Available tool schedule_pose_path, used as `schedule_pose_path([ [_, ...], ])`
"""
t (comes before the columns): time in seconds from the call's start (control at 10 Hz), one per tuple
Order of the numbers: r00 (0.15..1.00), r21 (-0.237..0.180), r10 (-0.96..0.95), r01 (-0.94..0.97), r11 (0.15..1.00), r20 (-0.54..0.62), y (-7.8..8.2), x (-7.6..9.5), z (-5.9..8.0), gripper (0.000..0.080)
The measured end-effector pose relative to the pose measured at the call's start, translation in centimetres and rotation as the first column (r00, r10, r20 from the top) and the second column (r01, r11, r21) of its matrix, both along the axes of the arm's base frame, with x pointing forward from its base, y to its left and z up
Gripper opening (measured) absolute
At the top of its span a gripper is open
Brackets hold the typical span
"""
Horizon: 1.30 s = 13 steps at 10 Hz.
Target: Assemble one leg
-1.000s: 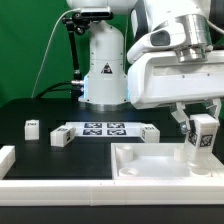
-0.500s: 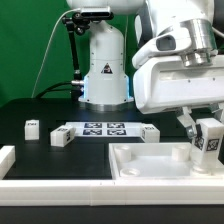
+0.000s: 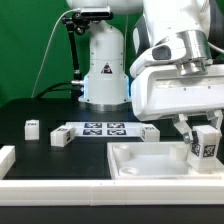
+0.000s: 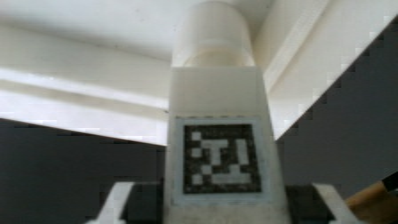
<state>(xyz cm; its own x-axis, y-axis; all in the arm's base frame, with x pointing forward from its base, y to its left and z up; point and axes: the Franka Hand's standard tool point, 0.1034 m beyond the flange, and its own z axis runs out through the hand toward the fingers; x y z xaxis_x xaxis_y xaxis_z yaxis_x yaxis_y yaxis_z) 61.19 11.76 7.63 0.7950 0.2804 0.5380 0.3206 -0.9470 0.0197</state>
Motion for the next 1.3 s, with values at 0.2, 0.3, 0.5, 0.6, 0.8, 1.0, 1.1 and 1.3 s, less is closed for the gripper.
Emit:
schedule_pose_path([
  [0.2,1.0,-0.002,-0.008,0.008,1.0,0.021,-0.53,-0.36,-0.02,0.0292],
  [0.3,1.0,-0.002,-0.008,0.008,1.0,0.022,-0.52,-0.35,-0.01,0.0292],
  [0.5,1.0,-0.002,-0.008,0.008,1.0,0.022,-0.52,-0.35,-0.02,0.0538],
  [0.6,1.0,-0.002,-0.008,0.008,1.0,0.022,-0.52,-0.35,-0.02,0.0538],
  [0.8,1.0,-0.002,-0.008,0.008,1.0,0.022,-0.53,-0.35,-0.02,0.0625],
  [1.0,1.0,-0.002,-0.008,0.008,1.0,0.022,-0.53,-0.35,-0.02,0.0648],
  [1.1,1.0,-0.002,-0.008,0.008,1.0,0.022,-0.53,-0.35,-0.02,0.0648],
  [1.3,1.0,-0.004,-0.009,0.009,1.0,0.02,-0.7,-0.13,0.66,0.0648],
])
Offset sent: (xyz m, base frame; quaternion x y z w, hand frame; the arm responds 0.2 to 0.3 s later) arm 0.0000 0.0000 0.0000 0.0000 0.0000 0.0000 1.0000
